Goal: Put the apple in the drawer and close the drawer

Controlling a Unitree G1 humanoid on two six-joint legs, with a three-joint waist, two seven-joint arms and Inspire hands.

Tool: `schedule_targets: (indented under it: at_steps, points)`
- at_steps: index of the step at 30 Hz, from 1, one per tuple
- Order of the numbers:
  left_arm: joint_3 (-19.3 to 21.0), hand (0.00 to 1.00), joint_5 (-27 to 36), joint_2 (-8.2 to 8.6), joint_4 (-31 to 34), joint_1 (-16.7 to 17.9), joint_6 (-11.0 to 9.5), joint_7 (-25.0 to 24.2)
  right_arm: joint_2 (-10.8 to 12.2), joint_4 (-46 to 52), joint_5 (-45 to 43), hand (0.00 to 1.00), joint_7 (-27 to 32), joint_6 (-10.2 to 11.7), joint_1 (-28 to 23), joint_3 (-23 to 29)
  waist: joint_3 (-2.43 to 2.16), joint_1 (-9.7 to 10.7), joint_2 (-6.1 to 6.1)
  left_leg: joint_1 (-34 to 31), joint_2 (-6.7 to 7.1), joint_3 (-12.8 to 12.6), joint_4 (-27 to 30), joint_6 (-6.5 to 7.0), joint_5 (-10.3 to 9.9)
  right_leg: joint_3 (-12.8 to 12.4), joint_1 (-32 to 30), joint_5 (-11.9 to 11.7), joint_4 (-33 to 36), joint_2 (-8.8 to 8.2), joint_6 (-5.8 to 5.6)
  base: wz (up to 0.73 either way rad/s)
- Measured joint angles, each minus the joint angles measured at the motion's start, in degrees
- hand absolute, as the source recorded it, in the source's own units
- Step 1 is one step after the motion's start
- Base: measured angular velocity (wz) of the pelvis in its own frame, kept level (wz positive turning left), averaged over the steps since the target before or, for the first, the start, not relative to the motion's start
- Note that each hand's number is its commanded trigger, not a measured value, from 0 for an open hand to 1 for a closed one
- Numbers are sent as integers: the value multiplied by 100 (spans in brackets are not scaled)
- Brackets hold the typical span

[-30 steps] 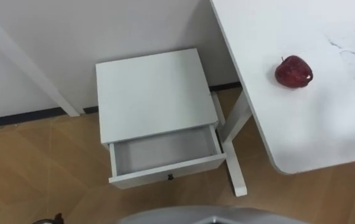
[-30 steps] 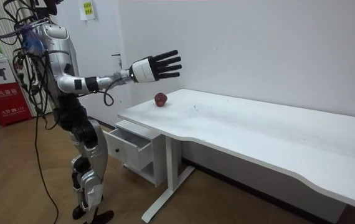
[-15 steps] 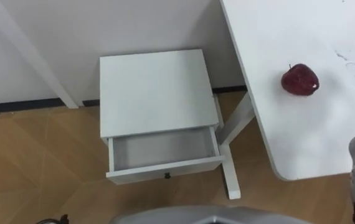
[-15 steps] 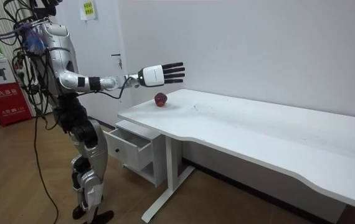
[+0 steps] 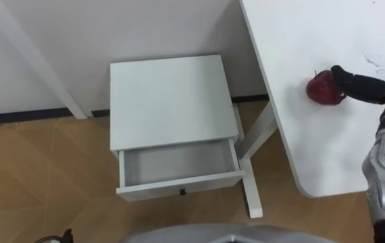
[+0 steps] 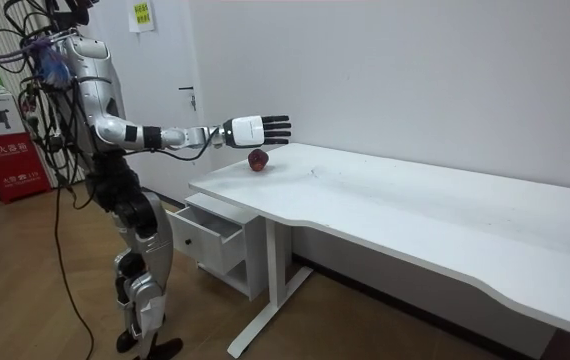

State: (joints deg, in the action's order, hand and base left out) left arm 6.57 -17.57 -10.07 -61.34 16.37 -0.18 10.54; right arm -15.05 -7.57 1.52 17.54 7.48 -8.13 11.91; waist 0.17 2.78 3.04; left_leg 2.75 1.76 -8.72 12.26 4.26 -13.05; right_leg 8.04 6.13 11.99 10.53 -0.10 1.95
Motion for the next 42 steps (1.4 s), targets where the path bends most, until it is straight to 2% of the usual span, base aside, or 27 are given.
schedule_targets:
  at_steps: [8,17,23,27,38,39,40,41,42]
  points:
    - [-7,0,0,-5,15,1,-2,-21,-23,-121,-214,0,-235,-4,-10,-156,-7,16,16,-5,0,23,13,1,-2,70,39,-2,3,-8,3,1]
    - [-10,0,1,-7,22,3,0,-97,-59,-354,-893,0,-771,-70,-10,-452,-14,-11,37,14,1,29,-1,1,-1,41,43,-3,4,-8,5,0]
    - [-5,0,1,-14,-61,-35,-1,-195,-64,-523,-949,0,-1120,-129,-14,-689,-8,-72,102,89,2,17,-6,-1,1,10,108,-4,-17,-4,5,-1]
    - [-7,0,-1,-69,-62,-35,-16,-392,-92,-647,-1153,0,-1255,-127,-28,-726,-27,-128,139,71,2,20,-4,0,-2,18,106,-4,-20,-6,5,0]
    - [9,0,-63,-170,-66,-32,-21,-662,-102,-862,-1576,0,-1347,-87,-119,-722,-47,-140,96,-18,5,117,61,3,-5,153,82,-17,-12,-10,6,4]
    - [8,0,-64,-176,-67,-31,-21,-662,-104,-1044,-1574,17,-1344,26,-122,-700,-59,-130,102,-7,5,120,65,3,-5,156,99,-17,-14,-10,6,5]
    - [5,0,-65,-175,-70,-30,-21,-662,-104,-1169,-1558,49,-1345,104,-125,-680,-61,-132,104,-5,5,135,87,3,-5,162,122,-17,-16,-10,5,4]
    - [4,0,-65,-175,-71,-31,-21,-662,-104,-1205,-1555,100,-1345,139,-125,-678,-61,-128,104,-4,6,133,91,3,-5,159,122,-17,-16,-11,6,3]
    - [4,0,-65,-176,-71,-37,-21,-662,-100,-1236,-1556,100,-1349,184,-125,-682,-58,-131,100,-8,8,136,97,3,-5,164,125,-17,-16,-12,6,0]
